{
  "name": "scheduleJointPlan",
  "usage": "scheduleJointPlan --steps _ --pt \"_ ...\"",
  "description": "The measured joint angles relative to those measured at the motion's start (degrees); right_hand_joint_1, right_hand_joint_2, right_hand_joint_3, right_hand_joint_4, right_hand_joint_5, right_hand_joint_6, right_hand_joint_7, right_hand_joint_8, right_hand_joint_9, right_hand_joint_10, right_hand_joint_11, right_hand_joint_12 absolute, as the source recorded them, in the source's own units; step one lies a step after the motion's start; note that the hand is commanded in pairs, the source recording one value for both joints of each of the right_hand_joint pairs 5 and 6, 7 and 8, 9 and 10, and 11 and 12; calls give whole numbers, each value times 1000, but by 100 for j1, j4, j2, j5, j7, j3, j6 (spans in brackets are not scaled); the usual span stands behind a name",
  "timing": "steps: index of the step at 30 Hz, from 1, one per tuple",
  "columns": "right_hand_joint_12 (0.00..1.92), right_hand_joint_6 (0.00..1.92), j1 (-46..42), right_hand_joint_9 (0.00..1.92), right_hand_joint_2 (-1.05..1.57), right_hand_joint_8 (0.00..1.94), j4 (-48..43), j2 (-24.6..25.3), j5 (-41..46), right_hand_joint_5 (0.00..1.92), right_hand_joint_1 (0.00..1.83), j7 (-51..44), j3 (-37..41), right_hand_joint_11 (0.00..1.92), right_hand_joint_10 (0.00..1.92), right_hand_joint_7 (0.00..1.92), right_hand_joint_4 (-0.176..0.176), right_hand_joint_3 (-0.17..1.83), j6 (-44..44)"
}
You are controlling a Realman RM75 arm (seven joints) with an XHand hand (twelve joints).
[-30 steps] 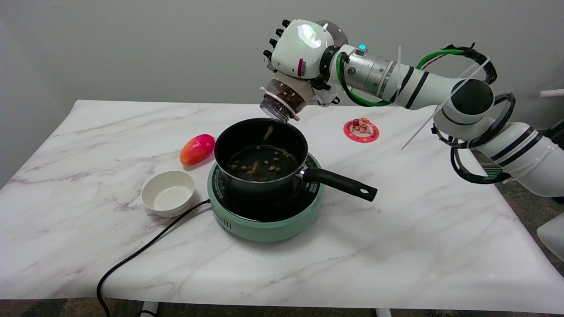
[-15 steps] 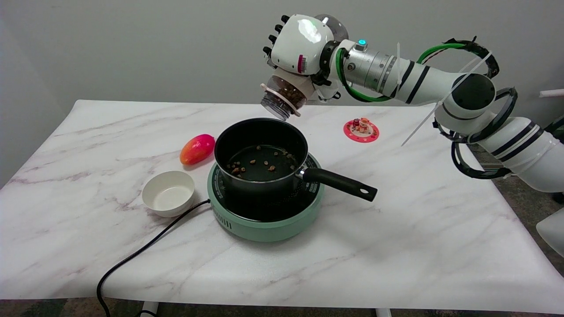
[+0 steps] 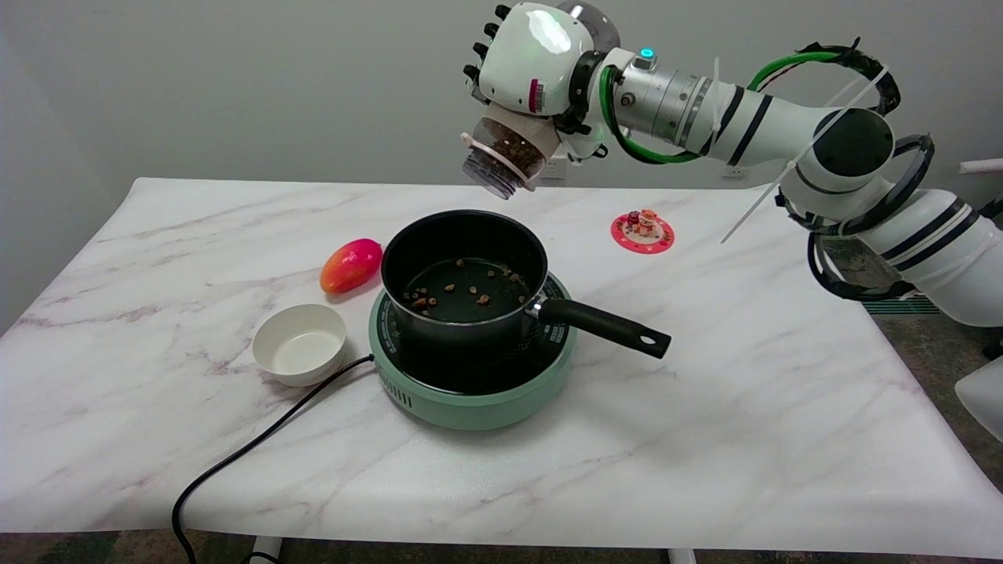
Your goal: Pour the contents of the bottle into the soup pot.
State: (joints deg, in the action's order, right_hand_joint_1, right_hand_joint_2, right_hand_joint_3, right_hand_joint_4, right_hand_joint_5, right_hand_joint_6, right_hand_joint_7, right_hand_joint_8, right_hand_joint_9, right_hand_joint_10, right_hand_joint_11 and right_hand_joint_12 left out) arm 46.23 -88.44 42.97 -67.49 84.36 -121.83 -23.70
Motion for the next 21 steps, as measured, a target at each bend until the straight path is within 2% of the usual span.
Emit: scheduleJointPlan --steps 21 --pt "1242 1920 56 1442 1110 1920 -116 -74 -358 1920 1455 386 -402 1242 1442 1920 0 578 41"
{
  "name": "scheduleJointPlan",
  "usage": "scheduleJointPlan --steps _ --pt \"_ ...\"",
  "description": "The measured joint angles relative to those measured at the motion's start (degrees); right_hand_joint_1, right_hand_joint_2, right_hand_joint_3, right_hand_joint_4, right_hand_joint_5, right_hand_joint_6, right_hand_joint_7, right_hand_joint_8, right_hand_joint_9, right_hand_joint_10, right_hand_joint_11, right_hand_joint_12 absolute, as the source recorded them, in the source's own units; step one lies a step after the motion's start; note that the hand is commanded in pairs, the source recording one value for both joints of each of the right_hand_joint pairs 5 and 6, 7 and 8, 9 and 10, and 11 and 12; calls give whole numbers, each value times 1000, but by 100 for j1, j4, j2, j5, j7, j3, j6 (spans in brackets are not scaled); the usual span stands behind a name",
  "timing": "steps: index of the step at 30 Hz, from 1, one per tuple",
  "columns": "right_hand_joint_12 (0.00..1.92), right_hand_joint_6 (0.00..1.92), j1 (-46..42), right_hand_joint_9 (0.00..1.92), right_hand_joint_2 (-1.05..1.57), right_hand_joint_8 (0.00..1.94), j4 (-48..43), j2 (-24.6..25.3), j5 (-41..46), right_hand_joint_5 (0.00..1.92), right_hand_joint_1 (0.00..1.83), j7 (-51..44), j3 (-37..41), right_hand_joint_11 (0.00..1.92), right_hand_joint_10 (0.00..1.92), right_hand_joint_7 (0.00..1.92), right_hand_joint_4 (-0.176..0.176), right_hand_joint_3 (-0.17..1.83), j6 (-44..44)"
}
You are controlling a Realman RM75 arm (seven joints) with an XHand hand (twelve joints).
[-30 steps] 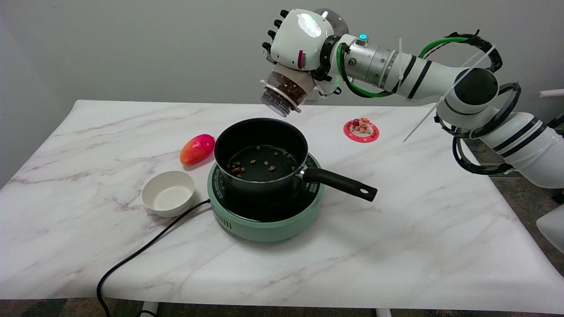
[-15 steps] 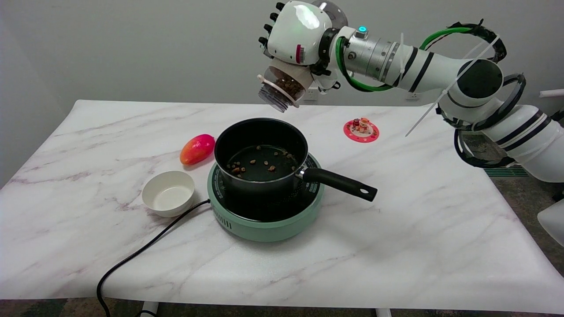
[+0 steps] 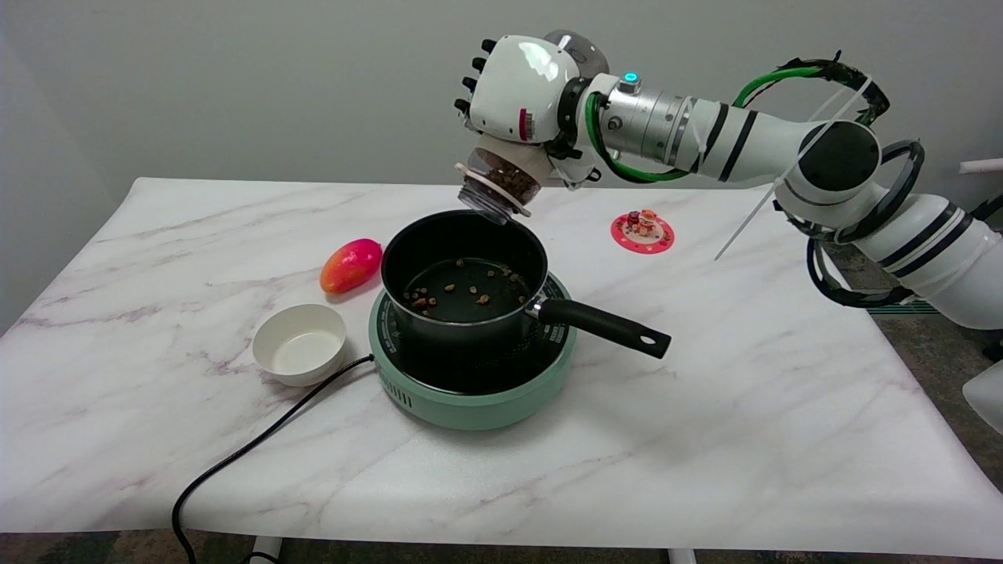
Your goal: Pour the contents of the bottle into the soup pot.
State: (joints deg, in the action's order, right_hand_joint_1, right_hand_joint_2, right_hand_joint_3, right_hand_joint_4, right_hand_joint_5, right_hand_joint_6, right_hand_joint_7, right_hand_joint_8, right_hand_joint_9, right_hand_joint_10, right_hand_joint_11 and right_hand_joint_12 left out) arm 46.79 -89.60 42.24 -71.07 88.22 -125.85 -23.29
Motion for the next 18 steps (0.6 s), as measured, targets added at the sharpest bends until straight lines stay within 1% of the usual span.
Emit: scheduleJointPlan --steps 18 --pt "1245 1920 33 1445 1120 1920 -238 -17 -806 1920 1447 756 -120 1245 1445 1920 0 557 96"
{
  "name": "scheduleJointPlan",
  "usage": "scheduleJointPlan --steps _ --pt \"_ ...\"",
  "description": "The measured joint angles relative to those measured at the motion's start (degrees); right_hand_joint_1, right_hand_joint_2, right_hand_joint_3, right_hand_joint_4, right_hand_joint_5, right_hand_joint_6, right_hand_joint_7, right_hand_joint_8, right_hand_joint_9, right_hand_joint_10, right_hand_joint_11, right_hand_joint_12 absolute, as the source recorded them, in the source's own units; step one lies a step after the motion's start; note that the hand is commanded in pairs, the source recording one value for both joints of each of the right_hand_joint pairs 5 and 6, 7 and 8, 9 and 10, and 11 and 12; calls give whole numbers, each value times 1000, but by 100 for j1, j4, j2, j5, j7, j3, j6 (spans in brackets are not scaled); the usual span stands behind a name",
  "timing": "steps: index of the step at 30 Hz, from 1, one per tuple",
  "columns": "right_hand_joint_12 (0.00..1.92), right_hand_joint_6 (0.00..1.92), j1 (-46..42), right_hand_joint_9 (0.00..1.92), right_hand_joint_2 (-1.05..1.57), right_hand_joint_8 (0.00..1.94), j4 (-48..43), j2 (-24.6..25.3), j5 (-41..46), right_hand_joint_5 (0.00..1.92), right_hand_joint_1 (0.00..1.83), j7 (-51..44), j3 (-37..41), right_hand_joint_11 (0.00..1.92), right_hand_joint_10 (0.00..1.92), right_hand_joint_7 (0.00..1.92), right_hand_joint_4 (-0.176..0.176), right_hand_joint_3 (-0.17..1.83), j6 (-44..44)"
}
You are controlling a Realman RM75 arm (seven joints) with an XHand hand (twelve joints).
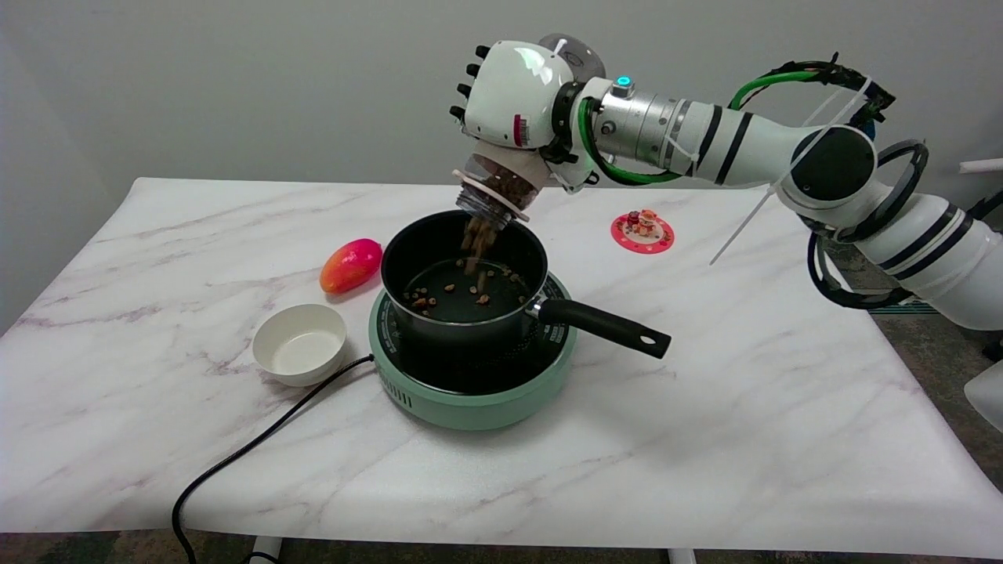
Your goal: Pour the contents of the bottle into the soup pot.
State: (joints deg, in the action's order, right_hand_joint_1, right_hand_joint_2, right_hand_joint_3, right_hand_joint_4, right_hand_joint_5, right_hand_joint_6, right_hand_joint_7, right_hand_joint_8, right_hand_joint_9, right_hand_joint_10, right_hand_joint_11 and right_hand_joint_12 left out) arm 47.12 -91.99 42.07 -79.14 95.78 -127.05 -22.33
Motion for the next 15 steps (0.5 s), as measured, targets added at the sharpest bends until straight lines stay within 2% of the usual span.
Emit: scheduleJointPlan --steps 15 --pt "1247 1920 44 1421 1078 1920 -29 72 -260 1920 1466 383 -334 1247 1421 1920 0 552 148"
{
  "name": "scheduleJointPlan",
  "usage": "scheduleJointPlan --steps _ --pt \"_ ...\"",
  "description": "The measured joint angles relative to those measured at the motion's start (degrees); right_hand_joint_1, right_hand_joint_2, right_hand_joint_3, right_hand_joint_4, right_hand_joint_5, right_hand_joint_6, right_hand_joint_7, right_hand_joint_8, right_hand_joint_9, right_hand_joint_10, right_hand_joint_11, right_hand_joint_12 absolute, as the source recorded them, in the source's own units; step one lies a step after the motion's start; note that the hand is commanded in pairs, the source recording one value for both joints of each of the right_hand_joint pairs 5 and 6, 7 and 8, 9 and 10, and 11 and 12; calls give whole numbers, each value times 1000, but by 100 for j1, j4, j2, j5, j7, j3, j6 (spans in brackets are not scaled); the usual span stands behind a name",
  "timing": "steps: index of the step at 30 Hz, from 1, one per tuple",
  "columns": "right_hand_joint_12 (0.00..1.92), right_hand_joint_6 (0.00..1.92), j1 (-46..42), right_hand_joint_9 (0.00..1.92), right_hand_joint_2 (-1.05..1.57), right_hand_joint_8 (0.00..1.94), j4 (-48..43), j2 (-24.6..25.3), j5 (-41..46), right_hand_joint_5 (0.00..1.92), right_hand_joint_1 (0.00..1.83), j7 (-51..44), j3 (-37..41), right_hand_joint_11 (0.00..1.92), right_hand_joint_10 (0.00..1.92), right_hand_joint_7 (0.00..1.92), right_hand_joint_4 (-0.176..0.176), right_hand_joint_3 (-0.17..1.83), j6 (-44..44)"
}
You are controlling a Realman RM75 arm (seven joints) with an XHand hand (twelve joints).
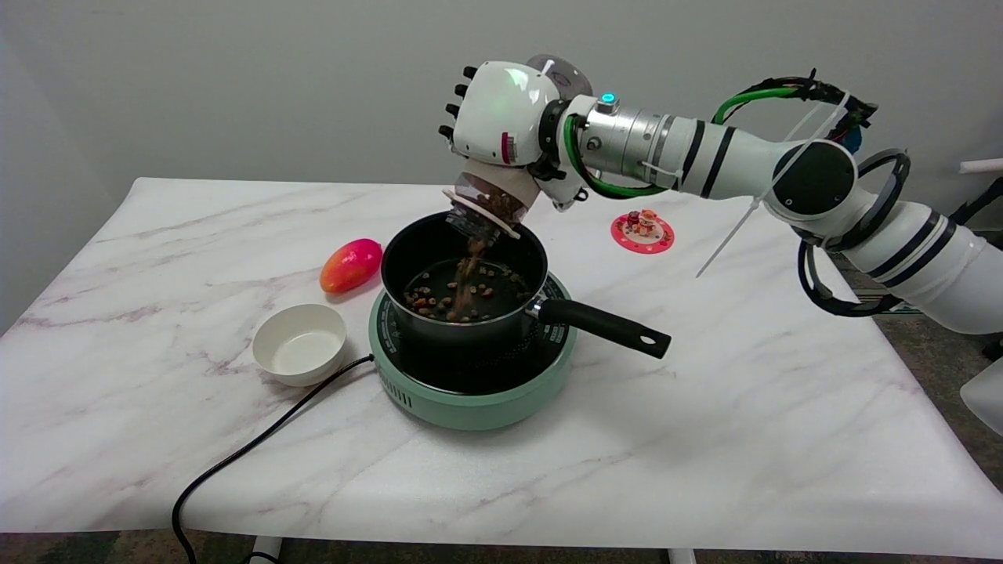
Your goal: Pour the contents of the bottle into the soup pot.
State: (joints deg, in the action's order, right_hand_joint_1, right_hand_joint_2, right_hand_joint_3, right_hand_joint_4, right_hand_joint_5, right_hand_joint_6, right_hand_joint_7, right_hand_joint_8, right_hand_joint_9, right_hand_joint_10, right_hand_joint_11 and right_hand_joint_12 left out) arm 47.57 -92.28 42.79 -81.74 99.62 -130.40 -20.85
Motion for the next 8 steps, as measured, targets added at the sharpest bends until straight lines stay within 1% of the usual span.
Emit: scheduleJointPlan --steps 3,8 --pt "1242 1920 -5 1399 1018 1920 28 7 152 1920 1494 30 -21 1242 1399 1920 0 591 98" --pt "1223 1920 -89 1375 967 1920 103 7 768 1920 1518 42 -23 1223 1375 1920 0 634 326"
